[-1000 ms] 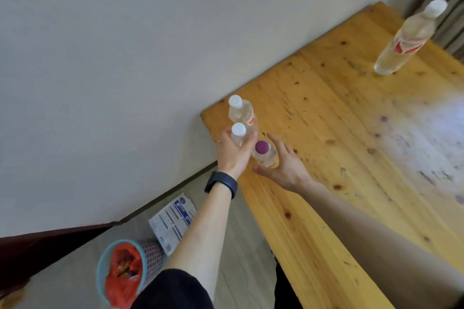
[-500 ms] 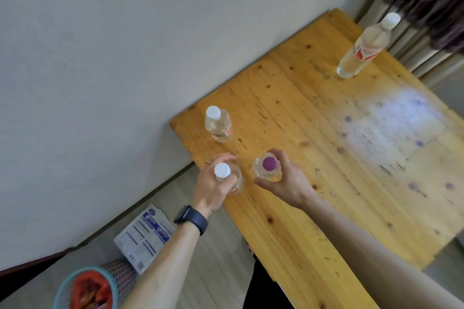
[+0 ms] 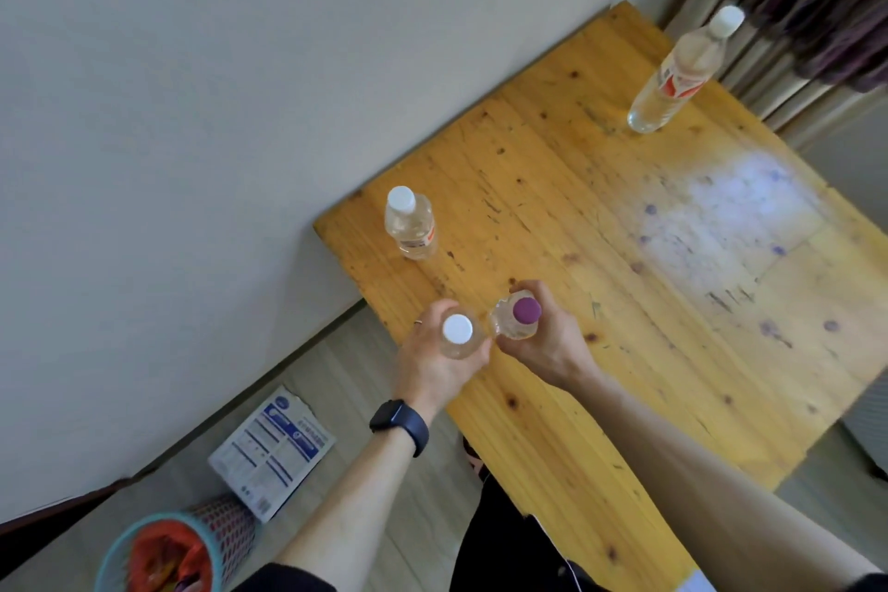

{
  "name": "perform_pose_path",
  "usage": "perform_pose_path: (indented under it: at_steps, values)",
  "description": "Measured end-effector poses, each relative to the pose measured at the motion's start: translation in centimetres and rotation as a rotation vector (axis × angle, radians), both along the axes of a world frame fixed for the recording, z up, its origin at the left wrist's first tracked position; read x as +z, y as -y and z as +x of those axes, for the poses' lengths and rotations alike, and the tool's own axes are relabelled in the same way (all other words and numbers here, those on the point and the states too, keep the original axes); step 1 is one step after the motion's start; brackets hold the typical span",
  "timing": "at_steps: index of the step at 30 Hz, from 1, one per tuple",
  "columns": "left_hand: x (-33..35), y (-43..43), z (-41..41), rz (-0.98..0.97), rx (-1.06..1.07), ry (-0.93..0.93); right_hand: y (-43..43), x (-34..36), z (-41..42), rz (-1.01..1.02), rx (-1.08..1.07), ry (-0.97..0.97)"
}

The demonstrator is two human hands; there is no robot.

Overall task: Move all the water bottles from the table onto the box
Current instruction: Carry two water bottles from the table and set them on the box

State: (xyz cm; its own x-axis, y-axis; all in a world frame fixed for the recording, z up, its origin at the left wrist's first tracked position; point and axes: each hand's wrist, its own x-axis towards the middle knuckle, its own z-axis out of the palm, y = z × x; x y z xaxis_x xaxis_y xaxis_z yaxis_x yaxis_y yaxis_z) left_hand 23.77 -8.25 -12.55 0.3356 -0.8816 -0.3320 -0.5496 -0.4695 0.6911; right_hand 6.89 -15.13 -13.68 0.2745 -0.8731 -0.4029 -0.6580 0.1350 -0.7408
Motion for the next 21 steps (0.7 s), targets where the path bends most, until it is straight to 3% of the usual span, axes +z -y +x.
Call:
perform_pose_path:
  at_steps: [7,10,15,21]
  values:
    - [1.4,0.9,-3.2,-0.012,-0.116,0.14,-6.2,3.7,-6.1,0.13,-0.279,-0.009]
    - [3.0,-0.1,-6.2,-0.008,-0.229,0.11,-9.0,5.9,-10.0,0.162,-0.427,0.015]
    - [5.4,-2.3,-13.3,-0.063,-0.415,0.025,-14.1,9.6,-17.7,0.124,-0.637,0.076]
    - [8.5,-6.3,-25.2,-0.239,-0.63,0.062,-22.7,12.8,-28.4,-0.006,-0.894,0.136]
